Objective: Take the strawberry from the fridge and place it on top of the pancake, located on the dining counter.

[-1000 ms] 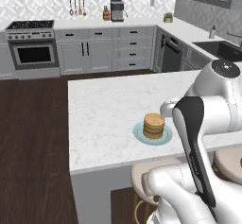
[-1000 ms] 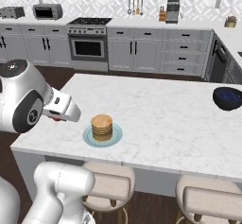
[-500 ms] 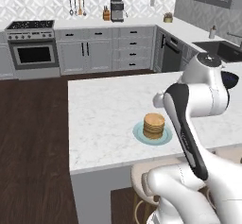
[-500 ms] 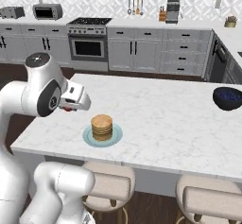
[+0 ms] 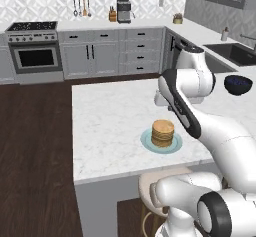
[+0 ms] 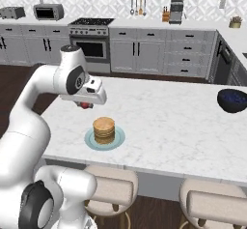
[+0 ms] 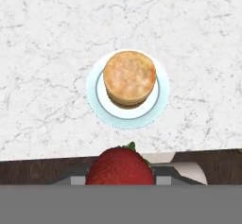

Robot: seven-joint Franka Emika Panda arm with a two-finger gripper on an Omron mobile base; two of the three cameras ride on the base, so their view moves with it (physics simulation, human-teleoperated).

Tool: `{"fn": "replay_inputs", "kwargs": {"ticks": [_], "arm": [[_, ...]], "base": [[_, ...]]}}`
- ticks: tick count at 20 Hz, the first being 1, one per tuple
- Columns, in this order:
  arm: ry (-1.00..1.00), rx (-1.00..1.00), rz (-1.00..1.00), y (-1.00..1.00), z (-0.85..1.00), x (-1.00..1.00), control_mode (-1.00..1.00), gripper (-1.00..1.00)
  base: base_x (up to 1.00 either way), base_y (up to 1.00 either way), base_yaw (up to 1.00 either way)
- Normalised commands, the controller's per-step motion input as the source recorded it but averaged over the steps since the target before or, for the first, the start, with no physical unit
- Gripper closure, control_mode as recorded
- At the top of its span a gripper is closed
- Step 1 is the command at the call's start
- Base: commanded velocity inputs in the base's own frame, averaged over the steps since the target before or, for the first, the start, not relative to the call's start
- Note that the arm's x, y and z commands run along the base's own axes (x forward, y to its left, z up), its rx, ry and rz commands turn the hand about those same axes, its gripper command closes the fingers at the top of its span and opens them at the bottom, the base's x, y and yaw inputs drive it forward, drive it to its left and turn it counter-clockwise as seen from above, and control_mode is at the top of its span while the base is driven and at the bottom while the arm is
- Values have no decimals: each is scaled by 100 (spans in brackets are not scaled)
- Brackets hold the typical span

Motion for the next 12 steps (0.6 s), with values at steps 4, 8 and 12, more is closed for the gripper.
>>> {"fn": "replay_inputs", "kwargs": {"ticks": [4,8,12], "arm": [[0,-2,0,-10,-55,16,-100,100],[-1,-3,0,0,-39,16,-100,100],[-5,-4,0,-8,-38,40,-100,100]], "base": [[0,0,0],[0,0,0],[0,0,0]]}}
